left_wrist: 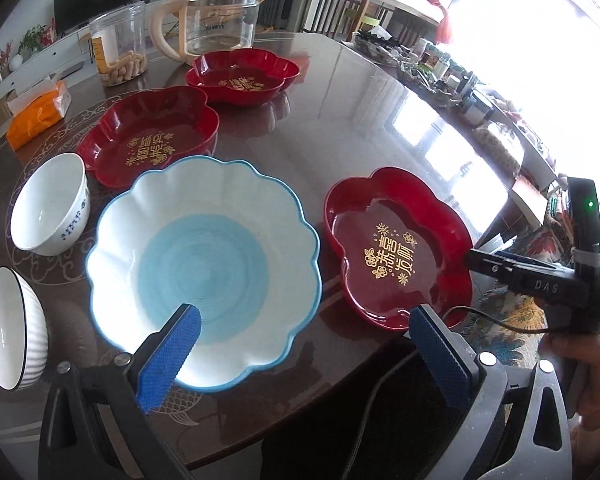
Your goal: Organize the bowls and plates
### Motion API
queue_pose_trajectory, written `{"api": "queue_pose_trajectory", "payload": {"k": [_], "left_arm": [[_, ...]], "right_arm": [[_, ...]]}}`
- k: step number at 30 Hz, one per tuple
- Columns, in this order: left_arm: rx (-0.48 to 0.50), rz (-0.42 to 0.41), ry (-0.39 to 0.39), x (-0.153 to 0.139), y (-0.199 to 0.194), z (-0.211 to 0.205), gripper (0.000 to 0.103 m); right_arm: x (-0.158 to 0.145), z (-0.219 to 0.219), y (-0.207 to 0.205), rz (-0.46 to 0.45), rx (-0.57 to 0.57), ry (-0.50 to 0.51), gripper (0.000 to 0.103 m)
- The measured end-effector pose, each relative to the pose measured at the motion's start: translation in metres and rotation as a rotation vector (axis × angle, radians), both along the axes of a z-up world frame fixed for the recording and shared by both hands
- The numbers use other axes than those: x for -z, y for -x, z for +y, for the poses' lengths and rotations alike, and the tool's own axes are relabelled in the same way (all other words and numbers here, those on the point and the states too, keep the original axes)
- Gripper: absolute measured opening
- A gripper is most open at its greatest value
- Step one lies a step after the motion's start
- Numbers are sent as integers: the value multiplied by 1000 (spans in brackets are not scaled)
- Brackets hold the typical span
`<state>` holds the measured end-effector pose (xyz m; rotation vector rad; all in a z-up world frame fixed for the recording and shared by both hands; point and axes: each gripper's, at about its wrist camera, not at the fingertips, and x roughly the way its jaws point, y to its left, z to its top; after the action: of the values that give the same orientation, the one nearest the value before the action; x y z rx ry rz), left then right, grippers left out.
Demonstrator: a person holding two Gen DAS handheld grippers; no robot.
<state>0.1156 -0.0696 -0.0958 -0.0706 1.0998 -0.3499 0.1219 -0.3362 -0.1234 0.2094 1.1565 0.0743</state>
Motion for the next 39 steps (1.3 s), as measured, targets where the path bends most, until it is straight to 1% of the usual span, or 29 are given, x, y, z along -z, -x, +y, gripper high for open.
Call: {"api": "queue_pose_trajectory", "payload": {"k": [1, 2, 4, 6, 7, 8, 11, 13, 15, 16, 17, 18, 19, 20, 21, 23, 24, 25, 26, 27, 28, 29, 31, 33, 35, 36, 38, 39], "left_arm": [[0, -13, -6, -4, 0, -3, 103], [-3, -37, -26, -8, 0, -5, 103], [-11, -85, -93, -17, -1, -4, 103], [-18, -111, -147, -23, -6, 4, 103], [-24, -110, -166, -25, -13, 12, 103], [-33, -106, -172, -27, -17, 21, 103], [-84, -135, -154, -38, -25, 48, 103], [-96, -158, -134, -42, -28, 58, 103], [-70, -165, -111, -42, -34, 53, 103], [-42, -166, -110, -40, -38, 43, 103], [-1, -162, -114, -37, -42, 30, 103], [57, -158, -116, -33, -48, 14, 103], [115, -158, -126, -29, -54, -4, 103], [159, -149, -158, -23, -62, -20, 103], [188, -127, -192, -16, -71, -33, 103], [222, -67, -205, -4, -88, -48, 101], [229, -42, -217, 1, -96, -52, 97], [232, -23, -237, 7, -102, -57, 94], [247, -8, -257, 12, -107, -62, 93], [270, 2, -275, 19, -110, -68, 91], [282, 9, -304, 24, -114, -74, 86], [291, 17, -332, 30, -117, -80, 84], [330, 38, -357, 41, -122, -93, 84], [373, 54, -398, 51, -125, -107, 82], [406, 95, -431, 62, -126, -116, 75], [423, 133, -430, 68, -126, -119, 67], [450, 133, -429, 72, -122, -124, 65], [449, 153, -407, 72, -121, -124, 57]], "right_arm": [[7, 3, 1, 4, -5, -5, 95], [12, 7, 1, -4, -7, 11, 93], [19, 16, -1, -27, -20, 72, 92], [27, 21, -1, -19, -23, 53, 91], [30, 20, 2, 8, -31, 45, 90], [29, 21, 5, 24, -42, 39, 86], [8, 16, 38, 37, -105, -11, 86], [-18, 8, 65, -11, -133, -53, 88], [-47, 7, 92, -89, -221, -85, 89], [-56, 9, 101, -114, -267, -88, 89], [-60, 13, 105, -127, -290, -56, 89], [-57, 17, 102, -136, -287, -10, 89], [-48, 19, 92, -135, -248, 20, 89], [-34, 18, 80, -122, -186, 13, 89], [-17, 17, 66, -99, -124, -28, 89], [15, 19, 42, -52, -51, -103, 87], [23, 23, 36, -44, -40, -105, 85], [31, 27, 29, -35, -25, -77, 81], [37, 29, 25, -30, 0, -67, 61], [42, 28, 22, -27, 22, -95, 22], [42, 25, 22, -36, 52, -110, 19], [41, 24, 21, -39, 60, -102, 19], [40, 22, 19, -37, 58, -101, 18], [41, 17, 20, -32, 70, -119, 13], [41, 11, 23, -33, 86, -142, 11], [41, 8, 24, -38, 95, -152, 11], [41, 0, 27, -51, 119, -187, 10], [41, -3, 28, -60, 131, -207, 10]]}}
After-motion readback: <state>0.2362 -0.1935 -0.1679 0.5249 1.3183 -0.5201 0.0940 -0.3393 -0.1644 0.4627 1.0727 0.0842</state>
